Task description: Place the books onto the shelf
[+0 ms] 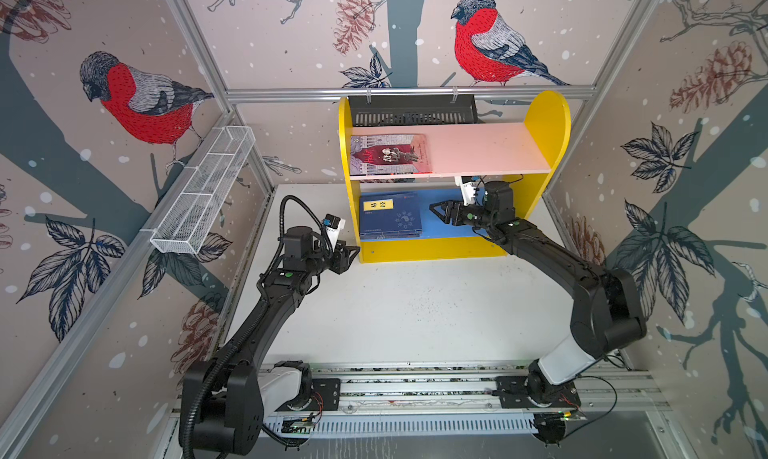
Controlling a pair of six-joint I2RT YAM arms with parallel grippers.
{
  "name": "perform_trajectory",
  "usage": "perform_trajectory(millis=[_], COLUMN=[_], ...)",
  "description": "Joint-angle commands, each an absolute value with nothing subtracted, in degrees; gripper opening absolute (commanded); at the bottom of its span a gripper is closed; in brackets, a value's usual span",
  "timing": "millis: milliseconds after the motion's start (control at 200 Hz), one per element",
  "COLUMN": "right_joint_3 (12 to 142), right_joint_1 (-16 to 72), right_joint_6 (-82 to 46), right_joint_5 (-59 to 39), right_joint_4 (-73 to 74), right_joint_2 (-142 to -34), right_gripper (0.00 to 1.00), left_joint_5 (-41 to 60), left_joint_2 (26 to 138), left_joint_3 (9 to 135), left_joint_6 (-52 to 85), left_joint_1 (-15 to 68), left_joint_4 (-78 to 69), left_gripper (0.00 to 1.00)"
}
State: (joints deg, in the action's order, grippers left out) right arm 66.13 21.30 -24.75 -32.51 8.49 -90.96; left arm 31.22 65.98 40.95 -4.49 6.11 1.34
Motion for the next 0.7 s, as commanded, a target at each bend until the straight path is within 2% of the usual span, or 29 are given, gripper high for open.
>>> perform_trajectory(millis=[0,265,695], right_joint_3=[63.3,56.7,55.8], right_joint_1=[23.5,32.3,36.5], right_joint_6=[-21.9,-20.3,-19.7], right_joint_5=[-23.7,-6.7,0.8], right_joint_4=[8.5,6.6,6.3], right_joint_2=[-87.5,-81.1,-84.1], right_gripper=[0.66,0.67,0.68], left_joint_5=[30.8,29.9,27.8], left_joint_2=[66.7,68.9,70.6], left_joint_3=[41.3,40.7,39.5], left_joint_6=[-6.7,-7.1,-7.5], left_joint_1=[6.2,6.4,7.4], left_joint_4=[-3.0,-7.7,-12.5], left_gripper=[0.56,0.56,0.55])
